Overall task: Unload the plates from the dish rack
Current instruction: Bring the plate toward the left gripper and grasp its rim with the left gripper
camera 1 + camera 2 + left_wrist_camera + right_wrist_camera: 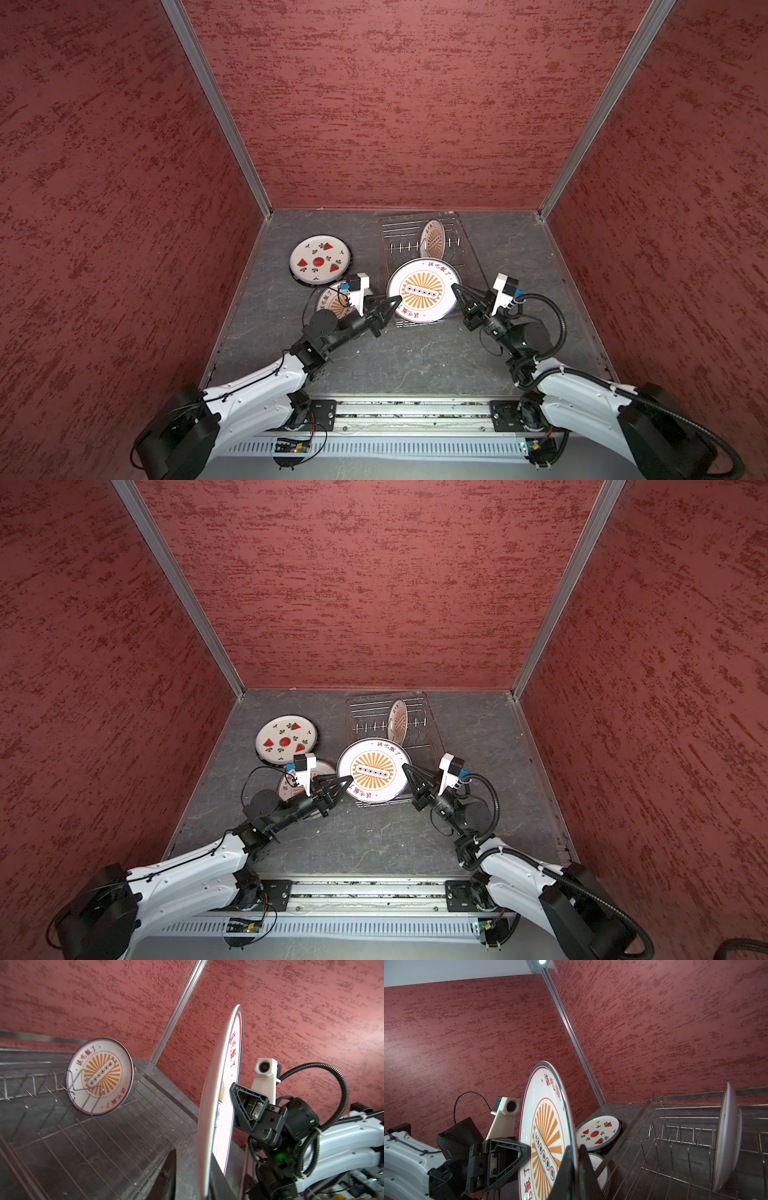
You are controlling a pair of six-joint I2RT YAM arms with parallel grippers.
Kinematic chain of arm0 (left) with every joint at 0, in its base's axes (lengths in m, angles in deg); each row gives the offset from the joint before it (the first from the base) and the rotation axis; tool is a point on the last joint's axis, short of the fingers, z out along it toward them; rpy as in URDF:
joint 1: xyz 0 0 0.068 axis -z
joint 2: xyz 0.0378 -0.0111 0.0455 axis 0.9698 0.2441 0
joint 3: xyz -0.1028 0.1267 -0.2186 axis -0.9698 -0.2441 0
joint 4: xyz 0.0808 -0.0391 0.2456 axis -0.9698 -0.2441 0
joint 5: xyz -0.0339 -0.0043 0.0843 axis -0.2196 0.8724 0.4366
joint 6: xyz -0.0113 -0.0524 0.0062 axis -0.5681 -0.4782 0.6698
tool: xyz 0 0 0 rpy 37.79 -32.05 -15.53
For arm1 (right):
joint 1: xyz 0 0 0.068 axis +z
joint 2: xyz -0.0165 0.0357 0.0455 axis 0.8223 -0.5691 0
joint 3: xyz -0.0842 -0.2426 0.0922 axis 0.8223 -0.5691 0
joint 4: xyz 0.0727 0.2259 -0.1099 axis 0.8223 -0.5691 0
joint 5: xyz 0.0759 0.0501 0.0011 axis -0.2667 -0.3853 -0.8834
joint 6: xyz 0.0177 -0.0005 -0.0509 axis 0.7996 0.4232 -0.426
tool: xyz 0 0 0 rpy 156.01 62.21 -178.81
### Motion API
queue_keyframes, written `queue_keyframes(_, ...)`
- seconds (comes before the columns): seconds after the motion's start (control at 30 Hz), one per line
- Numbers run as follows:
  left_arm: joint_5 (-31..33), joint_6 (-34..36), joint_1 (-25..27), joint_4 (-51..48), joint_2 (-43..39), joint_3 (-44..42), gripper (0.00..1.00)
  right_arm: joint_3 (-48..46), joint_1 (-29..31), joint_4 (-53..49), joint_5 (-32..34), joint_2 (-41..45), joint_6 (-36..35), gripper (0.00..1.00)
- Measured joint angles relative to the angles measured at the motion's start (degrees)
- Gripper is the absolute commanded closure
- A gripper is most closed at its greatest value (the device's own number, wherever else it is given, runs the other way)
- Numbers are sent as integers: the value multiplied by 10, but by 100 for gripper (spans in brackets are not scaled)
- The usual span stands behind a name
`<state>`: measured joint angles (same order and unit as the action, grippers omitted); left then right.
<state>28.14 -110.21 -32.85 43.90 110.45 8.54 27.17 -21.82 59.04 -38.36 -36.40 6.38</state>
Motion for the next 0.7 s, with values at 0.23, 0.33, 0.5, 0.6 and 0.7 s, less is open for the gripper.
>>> queue_keyframes(0.23, 5, -14, 2, -16, 2, 9, 100, 0, 0, 1, 2, -2, -13, 100)
queue_keyframes(0.33, 7, -16, 2, -22, 2, 9, 100, 0, -1, 6, 3, -13, -13, 100)
queue_keyframes(0.5, 11, -21, 0, -31, 2, 9, 100, 0, -2, 17, 4, -32, -11, 100)
queue_keyframes(0.6, 14, -26, 1, -32, 3, 9, 100, 0, -2, 22, 3, -39, -11, 99)
queue_keyframes(0.7, 17, -31, 1, -29, 7, 9, 100, 1, -3, 27, 0, -45, -11, 87)
